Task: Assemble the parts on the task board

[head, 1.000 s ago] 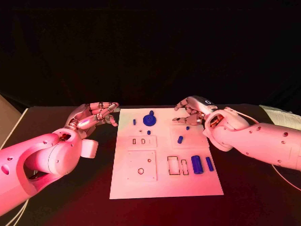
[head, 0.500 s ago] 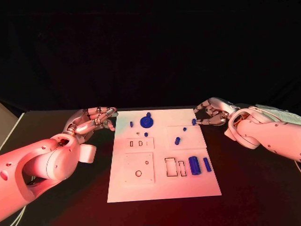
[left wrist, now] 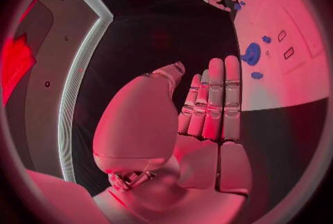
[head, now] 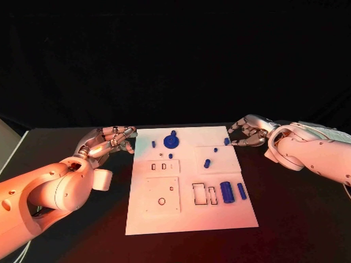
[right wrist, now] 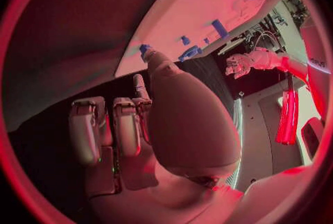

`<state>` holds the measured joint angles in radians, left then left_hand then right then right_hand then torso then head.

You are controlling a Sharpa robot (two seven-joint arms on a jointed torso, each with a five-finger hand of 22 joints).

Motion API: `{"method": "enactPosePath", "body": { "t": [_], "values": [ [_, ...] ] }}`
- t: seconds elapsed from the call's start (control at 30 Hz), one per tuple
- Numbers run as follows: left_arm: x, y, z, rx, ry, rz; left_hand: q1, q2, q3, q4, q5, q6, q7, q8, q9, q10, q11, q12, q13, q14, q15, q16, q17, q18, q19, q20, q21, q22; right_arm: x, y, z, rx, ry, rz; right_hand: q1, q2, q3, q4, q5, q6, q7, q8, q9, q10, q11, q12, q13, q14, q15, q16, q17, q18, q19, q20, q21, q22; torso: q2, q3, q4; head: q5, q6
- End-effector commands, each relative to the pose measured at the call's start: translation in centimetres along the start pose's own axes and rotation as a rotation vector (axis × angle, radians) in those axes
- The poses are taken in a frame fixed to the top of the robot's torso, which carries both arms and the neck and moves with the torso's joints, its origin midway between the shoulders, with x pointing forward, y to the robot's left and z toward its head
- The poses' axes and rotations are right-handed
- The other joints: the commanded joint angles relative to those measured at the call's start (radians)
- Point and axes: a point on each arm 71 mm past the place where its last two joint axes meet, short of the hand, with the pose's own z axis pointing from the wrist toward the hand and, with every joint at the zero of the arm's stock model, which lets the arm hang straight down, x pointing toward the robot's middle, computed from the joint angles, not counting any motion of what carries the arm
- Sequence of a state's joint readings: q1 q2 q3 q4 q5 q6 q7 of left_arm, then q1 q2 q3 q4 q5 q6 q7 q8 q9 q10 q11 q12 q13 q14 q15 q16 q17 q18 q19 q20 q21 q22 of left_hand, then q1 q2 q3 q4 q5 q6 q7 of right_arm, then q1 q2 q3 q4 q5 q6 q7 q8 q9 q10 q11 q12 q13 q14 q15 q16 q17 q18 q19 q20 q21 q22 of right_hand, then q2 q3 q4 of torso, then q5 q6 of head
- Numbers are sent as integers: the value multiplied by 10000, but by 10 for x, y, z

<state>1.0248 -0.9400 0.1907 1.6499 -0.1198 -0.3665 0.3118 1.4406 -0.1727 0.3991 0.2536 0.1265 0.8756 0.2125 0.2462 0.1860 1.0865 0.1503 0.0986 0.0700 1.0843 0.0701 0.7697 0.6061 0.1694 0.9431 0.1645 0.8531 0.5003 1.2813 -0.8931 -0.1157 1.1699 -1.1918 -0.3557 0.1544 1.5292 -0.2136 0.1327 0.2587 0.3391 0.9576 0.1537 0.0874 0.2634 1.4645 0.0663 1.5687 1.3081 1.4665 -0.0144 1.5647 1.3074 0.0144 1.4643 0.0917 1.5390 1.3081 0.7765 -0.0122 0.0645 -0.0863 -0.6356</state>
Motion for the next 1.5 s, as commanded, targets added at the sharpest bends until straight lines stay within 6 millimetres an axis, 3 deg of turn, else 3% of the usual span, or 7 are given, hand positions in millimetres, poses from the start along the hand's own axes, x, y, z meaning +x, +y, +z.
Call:
{"method": "enactPosePath", "body": {
  "t": [0.03,0.2,0.23,0.3,0.43,1.07,1.5],
  "values": [
    [3,-1,0,148,216,-28,-38,-43,52,5,-36,-50,17,22,15,-49,-39,-38,10,-62,11,60,-16,126,-62,11,56,11,5,2,2,-194,370,-384,-92,18,29,75,52,85,-4,15,19,1063,59,21,2627,1035,91,51,2603,-74,938,60,66,2416,13,5,-2,15,-44],
    [2,-1,0,140,214,-25,-38,-43,52,5,-36,-50,17,22,15,-49,-39,-38,10,-62,11,60,-16,126,-62,11,56,11,8,2,6,-137,263,-591,-137,85,124,184,137,182,-18,53,30,1063,40,21,2627,1041,69,58,2625,-95,978,45,143,2482,6,-11,-4,-5,-105],
    [2,-1,0,138,216,-26,-38,-43,52,5,-36,-50,17,22,15,-49,-39,-38,10,-62,11,60,-16,126,-62,11,56,11,8,2,7,-119,232,-618,-218,90,176,262,416,207,-24,56,27,1063,36,21,2627,1038,63,54,2613,-93,975,36,137,2477,1,-11,2,-17,-117],
    [2,-1,0,135,216,-25,-38,-43,52,5,-36,-50,17,22,15,-49,-39,-38,10,-62,11,60,-16,126,-62,11,56,11,9,1,7,-94,208,-650,-243,74,224,273,554,220,-28,55,23,1063,32,21,2627,1038,58,55,2614,-94,976,32,139,2479,-4,-18,15,-26,-124],
    [2,-1,0,129,199,-17,-38,-43,52,5,-36,-50,17,22,15,-49,-39,-38,10,-62,11,60,-16,126,-62,11,56,11,12,2,8,-106,287,-661,-221,96,317,261,617,287,-43,81,29,1063,23,21,2627,1043,42,61,2634,-101,989,23,165,2501,-6,-4,0,16,-164],
    [1,0,0,99,187,16,-38,-43,52,5,-36,-50,17,22,15,-49,-39,-38,10,-62,11,60,-16,126,-62,11,56,11,21,10,10,-250,505,-676,-245,61,625,260,391,530,-133,178,41,1063,-54,21,2627,1043,-87,61,2634,-116,1017,-87,221,2548,-15,-4,-16,24,-251],
    [0,0,0,79,170,27,-44,-48,63,-3,-40,-64,30,21,17,-64,-30,-35,10,-72,15,76,-22,128,-98,17,91,34,21,11,12,-69,320,-692,-697,-168,485,297,166,319,-27,50,-26,1063,23,21,2627,1043,61,61,2634,-115,1013,-4,213,2544,-15,-9,-13,12,-244]
  ]
}}
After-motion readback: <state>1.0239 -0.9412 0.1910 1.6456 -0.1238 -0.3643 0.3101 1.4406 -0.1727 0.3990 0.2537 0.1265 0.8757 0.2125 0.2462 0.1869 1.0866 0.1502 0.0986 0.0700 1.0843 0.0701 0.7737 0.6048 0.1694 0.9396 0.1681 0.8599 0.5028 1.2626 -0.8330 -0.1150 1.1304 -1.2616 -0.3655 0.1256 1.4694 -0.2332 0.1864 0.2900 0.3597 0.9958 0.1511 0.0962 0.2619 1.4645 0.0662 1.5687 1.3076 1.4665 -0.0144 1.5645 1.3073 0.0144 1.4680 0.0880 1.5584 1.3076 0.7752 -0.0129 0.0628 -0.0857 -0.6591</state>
